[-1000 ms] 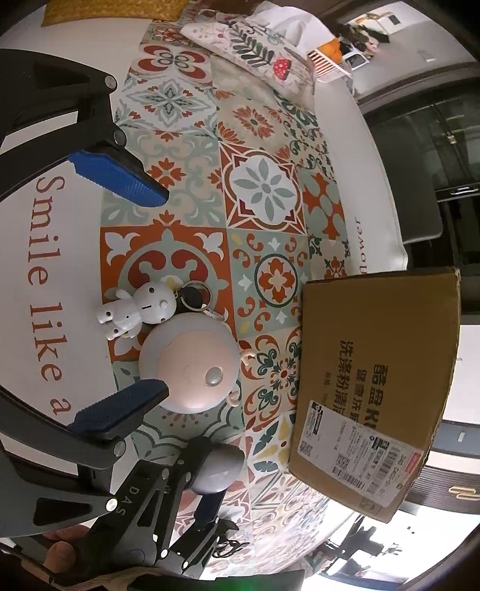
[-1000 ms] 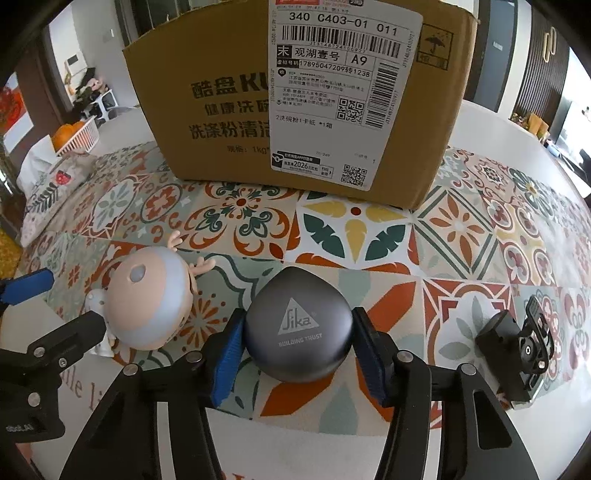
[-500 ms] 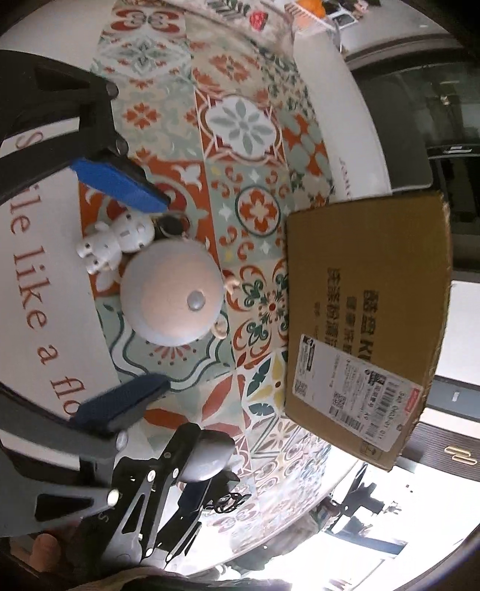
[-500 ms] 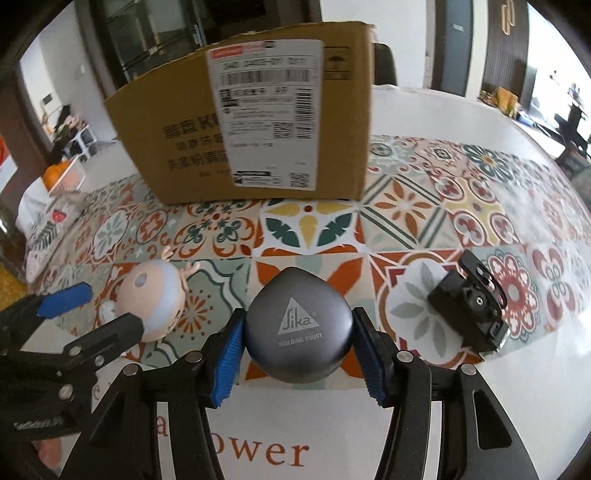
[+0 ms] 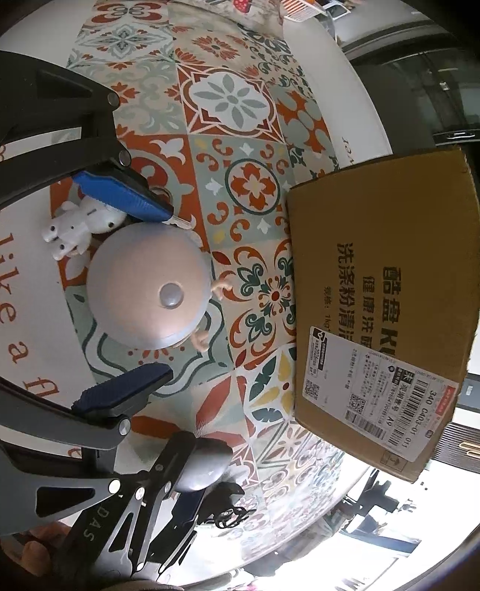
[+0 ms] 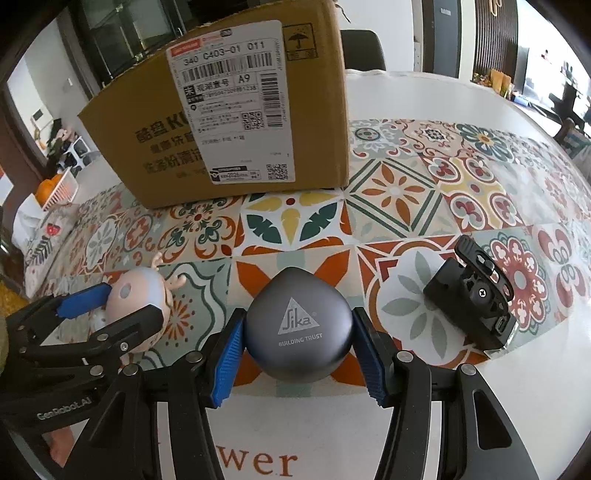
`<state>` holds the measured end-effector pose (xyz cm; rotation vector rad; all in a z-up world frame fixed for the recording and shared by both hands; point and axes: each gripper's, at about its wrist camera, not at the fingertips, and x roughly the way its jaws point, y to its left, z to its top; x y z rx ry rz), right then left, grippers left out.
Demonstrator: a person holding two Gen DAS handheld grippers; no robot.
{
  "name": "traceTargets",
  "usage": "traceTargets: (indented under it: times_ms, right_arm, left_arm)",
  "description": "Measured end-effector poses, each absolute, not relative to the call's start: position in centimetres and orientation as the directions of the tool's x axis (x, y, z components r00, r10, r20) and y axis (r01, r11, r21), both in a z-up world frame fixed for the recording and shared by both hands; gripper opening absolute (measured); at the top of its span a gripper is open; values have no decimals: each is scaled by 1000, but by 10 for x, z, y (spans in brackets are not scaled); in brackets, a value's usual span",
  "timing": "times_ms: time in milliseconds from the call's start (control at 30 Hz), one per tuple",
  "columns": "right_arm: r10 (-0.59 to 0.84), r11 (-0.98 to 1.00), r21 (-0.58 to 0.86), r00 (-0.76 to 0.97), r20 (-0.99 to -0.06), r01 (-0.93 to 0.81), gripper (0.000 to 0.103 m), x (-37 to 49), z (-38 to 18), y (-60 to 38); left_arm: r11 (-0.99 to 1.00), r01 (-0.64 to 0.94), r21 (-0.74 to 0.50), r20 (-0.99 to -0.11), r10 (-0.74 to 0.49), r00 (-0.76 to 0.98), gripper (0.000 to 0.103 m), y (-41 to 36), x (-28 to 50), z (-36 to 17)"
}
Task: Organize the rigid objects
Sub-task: 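Close the right tool on the grey Sika puck while the left tool grasps the pink lamp, then carry the grey puck and pink lamp over the box with both tools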
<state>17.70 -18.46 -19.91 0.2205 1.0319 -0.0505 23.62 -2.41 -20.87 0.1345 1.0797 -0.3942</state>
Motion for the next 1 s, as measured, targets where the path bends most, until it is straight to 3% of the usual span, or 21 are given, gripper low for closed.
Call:
traceTargets:
  times_ms: [567,1000]
  right_arm:
    - [61,975,160,505,-861,156,56,170,-200,-191]
    - [59,979,159,561,-825,131,56,165,-152,-190]
  left_arm:
    - [915,399,-53,-881,-231,414,74,-43,236,-225]
    - [931,361,-58,-828,-247,503,74,-34,224,-169]
